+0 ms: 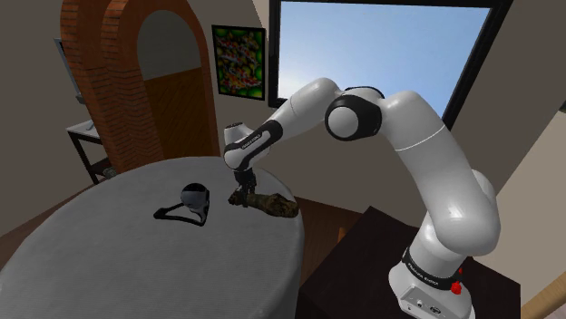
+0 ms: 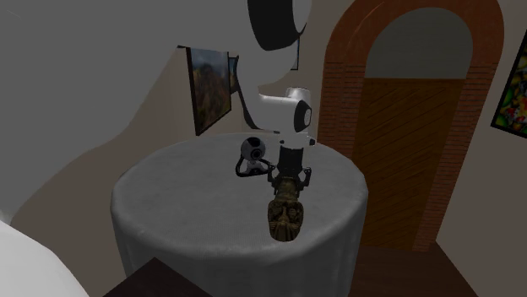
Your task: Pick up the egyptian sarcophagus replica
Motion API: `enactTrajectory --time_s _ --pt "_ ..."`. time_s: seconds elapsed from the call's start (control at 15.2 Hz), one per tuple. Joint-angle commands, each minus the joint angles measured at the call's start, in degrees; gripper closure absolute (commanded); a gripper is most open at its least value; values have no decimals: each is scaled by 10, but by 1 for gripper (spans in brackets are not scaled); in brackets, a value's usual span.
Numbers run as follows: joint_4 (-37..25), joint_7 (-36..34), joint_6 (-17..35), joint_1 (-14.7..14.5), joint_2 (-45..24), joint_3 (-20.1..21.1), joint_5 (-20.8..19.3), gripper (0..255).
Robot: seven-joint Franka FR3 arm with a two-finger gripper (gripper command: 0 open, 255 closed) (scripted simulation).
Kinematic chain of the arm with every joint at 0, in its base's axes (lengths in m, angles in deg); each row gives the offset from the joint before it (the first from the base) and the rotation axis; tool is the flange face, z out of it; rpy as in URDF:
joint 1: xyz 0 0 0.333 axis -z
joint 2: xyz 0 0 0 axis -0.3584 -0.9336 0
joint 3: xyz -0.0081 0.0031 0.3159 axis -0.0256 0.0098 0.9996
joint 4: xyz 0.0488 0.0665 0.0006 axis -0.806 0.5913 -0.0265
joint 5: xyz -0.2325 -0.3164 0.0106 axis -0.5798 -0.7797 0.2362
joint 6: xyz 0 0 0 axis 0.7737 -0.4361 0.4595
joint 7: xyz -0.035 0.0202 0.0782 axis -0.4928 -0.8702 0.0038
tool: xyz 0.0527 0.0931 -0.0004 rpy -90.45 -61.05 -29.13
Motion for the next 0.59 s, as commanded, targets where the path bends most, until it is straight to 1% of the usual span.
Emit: enactTrajectory --time_s 0.0,0.13,0.53 --pt "1 0 1 0 -2 0 0 255" --pt "-1 0 -1 0 -2 0 0 255" --pt "5 0 -27 1 31 1 1 255"
